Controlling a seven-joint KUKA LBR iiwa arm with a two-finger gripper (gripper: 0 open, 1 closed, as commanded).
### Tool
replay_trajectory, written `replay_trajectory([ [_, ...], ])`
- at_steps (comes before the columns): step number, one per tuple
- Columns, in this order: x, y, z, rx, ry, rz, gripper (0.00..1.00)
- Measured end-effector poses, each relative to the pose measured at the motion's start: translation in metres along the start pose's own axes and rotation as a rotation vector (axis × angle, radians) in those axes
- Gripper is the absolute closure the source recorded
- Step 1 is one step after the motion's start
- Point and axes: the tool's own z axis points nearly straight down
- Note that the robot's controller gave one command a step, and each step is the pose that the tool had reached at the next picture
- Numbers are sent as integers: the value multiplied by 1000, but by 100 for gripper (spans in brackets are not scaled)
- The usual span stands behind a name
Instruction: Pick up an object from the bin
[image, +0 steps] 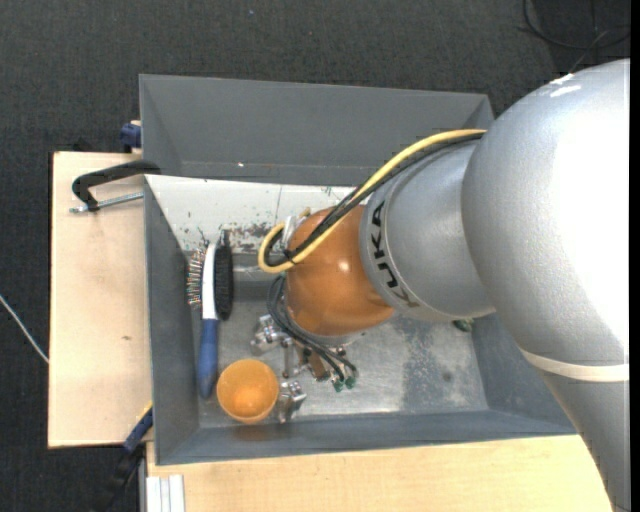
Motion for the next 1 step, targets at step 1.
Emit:
replay_trajectory([
  [1, -18, 42, 0, 0, 3, -71, 0],
])
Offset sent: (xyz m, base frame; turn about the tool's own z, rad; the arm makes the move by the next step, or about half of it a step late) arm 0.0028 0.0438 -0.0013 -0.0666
